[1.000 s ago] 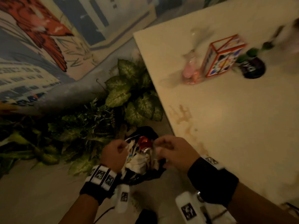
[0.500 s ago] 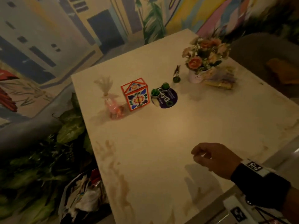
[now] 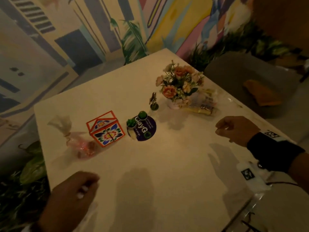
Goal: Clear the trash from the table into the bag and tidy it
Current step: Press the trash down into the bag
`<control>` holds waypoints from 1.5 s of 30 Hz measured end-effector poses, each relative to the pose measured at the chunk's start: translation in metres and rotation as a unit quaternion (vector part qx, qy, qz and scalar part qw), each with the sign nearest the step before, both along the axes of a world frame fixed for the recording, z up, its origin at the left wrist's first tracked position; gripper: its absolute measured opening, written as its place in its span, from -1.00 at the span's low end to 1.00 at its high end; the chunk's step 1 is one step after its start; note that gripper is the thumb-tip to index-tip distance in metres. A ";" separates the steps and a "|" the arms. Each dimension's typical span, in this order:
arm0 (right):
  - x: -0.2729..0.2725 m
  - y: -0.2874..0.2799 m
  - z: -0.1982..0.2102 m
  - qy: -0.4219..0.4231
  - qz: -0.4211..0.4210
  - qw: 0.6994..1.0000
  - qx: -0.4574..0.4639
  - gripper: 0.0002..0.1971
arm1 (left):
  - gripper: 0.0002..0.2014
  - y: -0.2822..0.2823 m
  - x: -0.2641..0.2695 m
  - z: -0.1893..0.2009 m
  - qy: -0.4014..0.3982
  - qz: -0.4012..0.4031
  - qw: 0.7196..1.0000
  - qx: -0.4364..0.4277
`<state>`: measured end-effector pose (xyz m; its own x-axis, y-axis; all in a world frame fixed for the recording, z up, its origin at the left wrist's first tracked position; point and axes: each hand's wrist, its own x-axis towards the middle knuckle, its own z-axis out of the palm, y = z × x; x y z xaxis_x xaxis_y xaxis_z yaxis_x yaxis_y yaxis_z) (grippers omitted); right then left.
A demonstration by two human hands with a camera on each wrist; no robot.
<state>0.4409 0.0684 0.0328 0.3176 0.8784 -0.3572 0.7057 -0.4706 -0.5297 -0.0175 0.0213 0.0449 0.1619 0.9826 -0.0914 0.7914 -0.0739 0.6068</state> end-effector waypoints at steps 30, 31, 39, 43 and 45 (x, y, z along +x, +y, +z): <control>0.113 0.182 -0.066 -0.237 0.524 0.817 -0.040 0.01 | -0.24 0.155 0.425 -0.100 0.197 -0.024 0.977 -0.074; 0.108 0.180 -0.062 -0.245 0.530 0.810 -0.049 -0.02 | -0.28 0.154 0.422 -0.100 0.176 -0.012 0.982 -0.072; 0.099 0.166 -0.050 -0.216 0.511 0.832 -0.016 -0.68 | -0.34 0.137 0.401 -0.111 0.058 0.006 0.998 -0.006; 0.096 0.166 -0.042 -0.213 0.486 0.847 -0.036 -0.65 | -0.27 0.128 0.388 -0.105 0.020 0.016 1.000 0.007; 0.098 0.165 -0.037 -0.199 0.469 0.859 -0.052 -0.61 | -0.28 0.122 0.380 -0.100 0.029 0.026 0.999 -0.020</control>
<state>0.5392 0.2330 -0.0041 -0.3966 0.7850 -0.4760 0.9159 0.3732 -0.1477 0.3623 0.1435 -0.0552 0.1036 0.9850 -0.1382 0.8280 -0.0084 0.5606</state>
